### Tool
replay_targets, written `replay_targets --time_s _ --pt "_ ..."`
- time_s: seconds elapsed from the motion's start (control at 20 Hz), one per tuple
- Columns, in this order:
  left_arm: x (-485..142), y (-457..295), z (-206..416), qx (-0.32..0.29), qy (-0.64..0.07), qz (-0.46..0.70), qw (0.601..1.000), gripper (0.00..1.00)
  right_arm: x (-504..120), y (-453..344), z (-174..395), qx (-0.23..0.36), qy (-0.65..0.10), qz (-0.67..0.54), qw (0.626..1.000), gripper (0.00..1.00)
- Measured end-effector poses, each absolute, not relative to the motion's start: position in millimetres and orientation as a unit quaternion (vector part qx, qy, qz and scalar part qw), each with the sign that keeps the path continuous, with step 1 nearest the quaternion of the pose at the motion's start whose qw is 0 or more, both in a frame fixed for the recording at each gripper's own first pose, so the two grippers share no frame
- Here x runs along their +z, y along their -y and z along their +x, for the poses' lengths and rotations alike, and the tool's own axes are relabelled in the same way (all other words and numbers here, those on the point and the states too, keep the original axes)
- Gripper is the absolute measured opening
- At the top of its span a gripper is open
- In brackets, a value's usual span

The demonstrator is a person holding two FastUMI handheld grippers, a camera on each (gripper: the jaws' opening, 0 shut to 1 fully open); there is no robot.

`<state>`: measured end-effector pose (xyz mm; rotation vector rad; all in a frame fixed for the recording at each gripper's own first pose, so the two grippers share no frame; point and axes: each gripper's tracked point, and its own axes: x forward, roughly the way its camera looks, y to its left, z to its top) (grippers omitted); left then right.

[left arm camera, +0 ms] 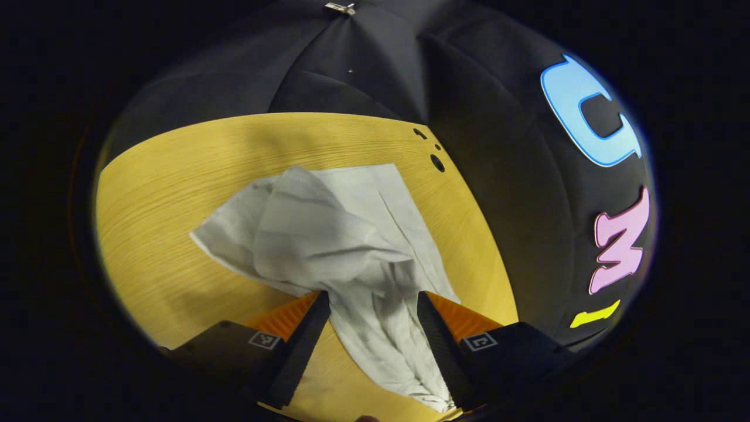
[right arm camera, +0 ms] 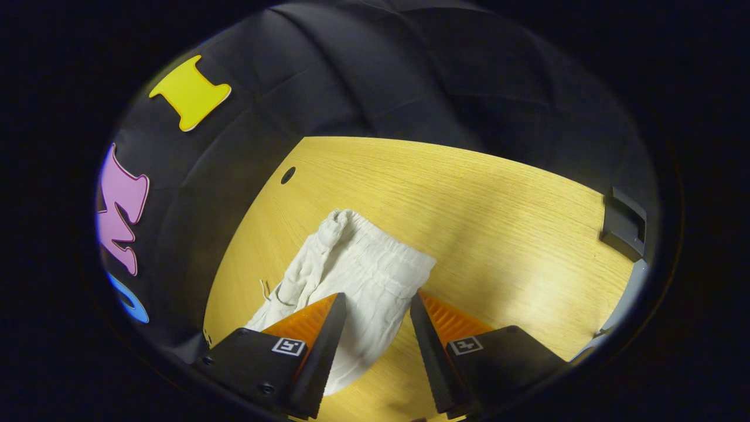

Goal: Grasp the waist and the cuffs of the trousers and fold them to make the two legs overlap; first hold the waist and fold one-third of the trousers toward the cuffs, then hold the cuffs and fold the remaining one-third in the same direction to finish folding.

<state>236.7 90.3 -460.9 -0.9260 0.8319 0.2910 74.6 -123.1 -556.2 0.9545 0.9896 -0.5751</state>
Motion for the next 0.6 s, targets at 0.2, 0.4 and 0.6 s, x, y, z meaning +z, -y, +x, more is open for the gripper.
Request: replay_targets --time_s 0.2,0.4,0.6 --pt "-466 -88 258 0.142 -0.38 -0.438 0.803 0.95 -559 124 77 -0.261 -0.448 0.437 0.735 0.73" --pt "-484 -90 261 0.158 -0.397 -0.434 0.793 0.7 -569 127 75 -0.271 -0.451 0.443 0.726 0.6" --pt "-486 -85 259 0.15 -0.382 -0.497 0.764 0.07 -570 127 78 -0.273 -0.443 0.45 0.726 0.11"
